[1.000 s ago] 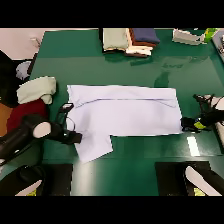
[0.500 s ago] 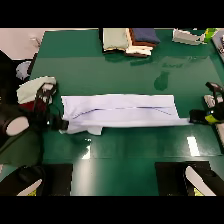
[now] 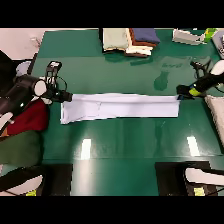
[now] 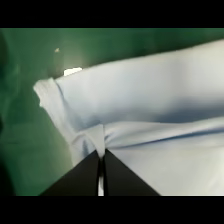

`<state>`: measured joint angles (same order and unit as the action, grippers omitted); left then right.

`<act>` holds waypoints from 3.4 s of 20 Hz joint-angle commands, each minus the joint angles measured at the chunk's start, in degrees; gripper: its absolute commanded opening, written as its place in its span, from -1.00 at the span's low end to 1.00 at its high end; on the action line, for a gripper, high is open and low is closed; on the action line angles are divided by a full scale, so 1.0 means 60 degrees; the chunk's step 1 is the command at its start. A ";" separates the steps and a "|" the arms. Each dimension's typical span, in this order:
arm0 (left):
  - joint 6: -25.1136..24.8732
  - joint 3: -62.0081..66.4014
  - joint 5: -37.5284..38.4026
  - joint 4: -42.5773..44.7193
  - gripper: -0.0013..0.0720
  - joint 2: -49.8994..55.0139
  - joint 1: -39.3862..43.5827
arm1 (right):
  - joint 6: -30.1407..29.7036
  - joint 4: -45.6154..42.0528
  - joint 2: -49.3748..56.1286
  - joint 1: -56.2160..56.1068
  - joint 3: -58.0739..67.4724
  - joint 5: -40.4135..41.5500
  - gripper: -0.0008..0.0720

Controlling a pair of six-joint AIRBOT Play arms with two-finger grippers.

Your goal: Fold the shirts.

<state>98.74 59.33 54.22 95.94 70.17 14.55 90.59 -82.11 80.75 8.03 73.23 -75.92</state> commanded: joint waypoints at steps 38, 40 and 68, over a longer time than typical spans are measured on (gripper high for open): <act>-0.0798 0.2761 -0.0823 -0.3829 -0.90 0.3067 0.2798 | -0.0572 0.1275 -0.1541 -0.0590 -0.0324 -0.0350 -0.93; -0.0798 0.3526 -0.0820 -0.3832 -0.90 0.3923 0.3253 | -0.0459 0.1541 -0.2022 -0.1053 0.0113 -0.0477 -0.93; -0.0980 0.4940 0.0590 -0.0433 -0.90 -0.0004 -0.0444 | 0.1053 0.2532 0.1151 -0.7333 0.5224 0.1687 -0.92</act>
<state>92.90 88.92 55.00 86.00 77.65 18.15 96.40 -67.00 83.77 -30.06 104.44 -73.17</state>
